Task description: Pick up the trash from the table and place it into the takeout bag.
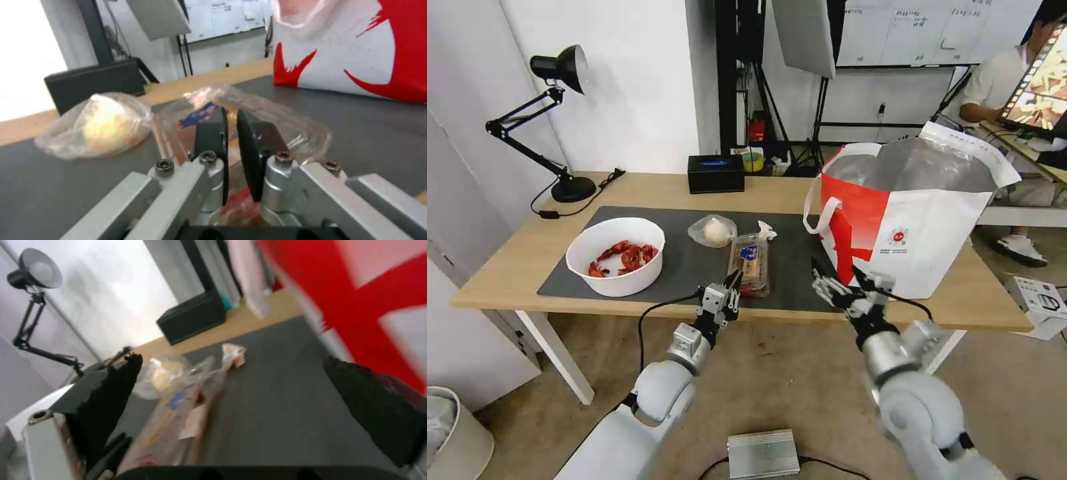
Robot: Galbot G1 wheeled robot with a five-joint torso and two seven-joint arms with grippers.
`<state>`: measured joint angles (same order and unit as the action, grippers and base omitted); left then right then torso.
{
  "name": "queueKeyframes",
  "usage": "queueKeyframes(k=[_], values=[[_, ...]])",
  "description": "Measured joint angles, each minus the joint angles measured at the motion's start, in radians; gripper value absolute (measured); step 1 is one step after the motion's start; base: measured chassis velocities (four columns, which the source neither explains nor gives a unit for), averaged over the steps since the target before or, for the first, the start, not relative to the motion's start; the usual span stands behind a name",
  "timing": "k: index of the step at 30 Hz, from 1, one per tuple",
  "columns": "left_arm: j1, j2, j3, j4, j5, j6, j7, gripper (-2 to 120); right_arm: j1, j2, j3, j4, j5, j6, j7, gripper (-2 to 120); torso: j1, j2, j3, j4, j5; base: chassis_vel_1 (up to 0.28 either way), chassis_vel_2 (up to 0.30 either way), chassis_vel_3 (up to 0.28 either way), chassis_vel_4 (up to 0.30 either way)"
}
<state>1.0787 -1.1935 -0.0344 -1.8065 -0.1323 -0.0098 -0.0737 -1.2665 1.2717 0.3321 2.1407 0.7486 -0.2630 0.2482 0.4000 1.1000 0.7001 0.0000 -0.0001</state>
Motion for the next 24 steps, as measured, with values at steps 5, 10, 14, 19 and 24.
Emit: queueKeyframes(k=[5, 10, 14, 19, 24], values=[[-0.008, -0.005, 0.005, 0.006, 0.010, -0.006, 0.011, 10, 0.059, 0.017, -0.013, -0.055, 0.090, -0.027, 0.023, 100, 0.000, 0.000, 0.000, 0.0000, 0.0001, 0.000, 0.000, 0.000, 0.000], [-0.017, -0.009, 0.011, 0.020, 0.025, -0.011, 0.015, 11, 0.108, 0.016, -0.007, -0.096, 0.175, -0.039, 0.041, 100, 0.000, 0.000, 0.000, 0.0000, 0.0001, 0.000, 0.000, 0.000, 0.000], [-0.021, -0.012, 0.011, 0.024, 0.034, -0.012, 0.018, 10, 0.143, 0.023, -0.002, -0.114, 0.219, -0.053, 0.054, 100, 0.000, 0.000, 0.000, 0.0000, 0.0000, 0.000, 0.000, 0.000, 0.000], [-0.018, -0.020, 0.006, 0.034, 0.046, -0.012, 0.022, 11, 0.193, 0.042, -0.001, -0.150, 0.296, -0.093, 0.077, 100, 0.000, 0.000, 0.000, -0.0001, 0.0000, 0.000, 0.000, 0.000, 0.000], [-0.016, -0.027, 0.004, 0.041, 0.061, -0.012, 0.029, 11, 0.230, 0.058, 0.001, -0.191, 0.370, -0.147, 0.092, 100, 0.000, 0.000, 0.000, 0.0000, 0.0001, 0.000, 0.000, 0.000, 0.000]])
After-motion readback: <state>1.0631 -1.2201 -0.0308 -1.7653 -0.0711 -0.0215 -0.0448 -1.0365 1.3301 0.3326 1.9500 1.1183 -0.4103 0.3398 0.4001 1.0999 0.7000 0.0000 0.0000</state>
